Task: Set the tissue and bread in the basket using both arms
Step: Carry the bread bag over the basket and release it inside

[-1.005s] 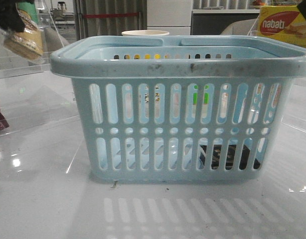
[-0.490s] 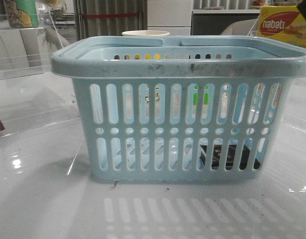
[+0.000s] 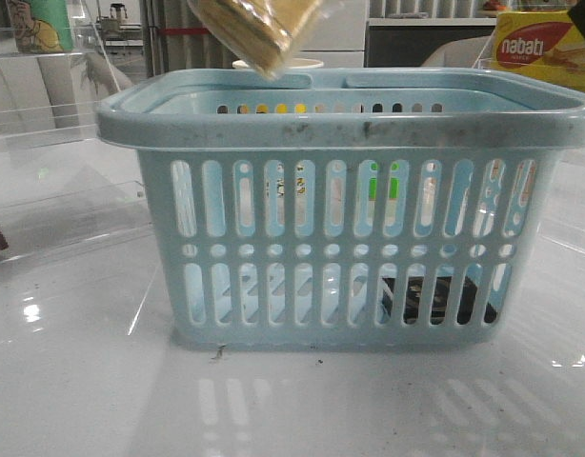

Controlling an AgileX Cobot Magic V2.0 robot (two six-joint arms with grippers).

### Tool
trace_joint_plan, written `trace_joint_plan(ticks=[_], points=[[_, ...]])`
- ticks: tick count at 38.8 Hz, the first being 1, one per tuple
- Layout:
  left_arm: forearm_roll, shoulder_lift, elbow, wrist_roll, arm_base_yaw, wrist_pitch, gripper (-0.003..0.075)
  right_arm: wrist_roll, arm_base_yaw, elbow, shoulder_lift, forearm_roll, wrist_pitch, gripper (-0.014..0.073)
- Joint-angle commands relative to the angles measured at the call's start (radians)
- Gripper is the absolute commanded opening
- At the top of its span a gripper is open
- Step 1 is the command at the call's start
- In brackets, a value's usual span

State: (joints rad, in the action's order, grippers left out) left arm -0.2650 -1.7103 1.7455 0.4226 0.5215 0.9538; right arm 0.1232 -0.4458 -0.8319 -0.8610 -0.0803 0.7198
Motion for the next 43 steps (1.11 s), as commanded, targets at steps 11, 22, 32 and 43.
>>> trace_joint_plan(ticks=[11, 22, 32, 43], points=[[-0.024, -0.137, 0.033, 0.002, 0.084, -0.053, 0.009, 0.009, 0.001, -0.027, 0.004, 0.007, -0.059, 0.0605], [-0.025, -0.189, 0.033, 0.002, 0.084, -0.054, 0.0131, 0.009, 0.001, -0.027, 0.004, 0.007, -0.059, 0.0605], [-0.027, -0.187, 0.033, 0.0, 0.084, -0.053, 0.0414, 0.009, 0.001, -0.027, 0.004, 0.007, -0.059, 0.0605], [-0.027, -0.092, 0.063, 0.0, 0.076, -0.032, 0.0443, 0.009, 0.001, -0.027, 0.004, 0.007, -0.059, 0.0605]])
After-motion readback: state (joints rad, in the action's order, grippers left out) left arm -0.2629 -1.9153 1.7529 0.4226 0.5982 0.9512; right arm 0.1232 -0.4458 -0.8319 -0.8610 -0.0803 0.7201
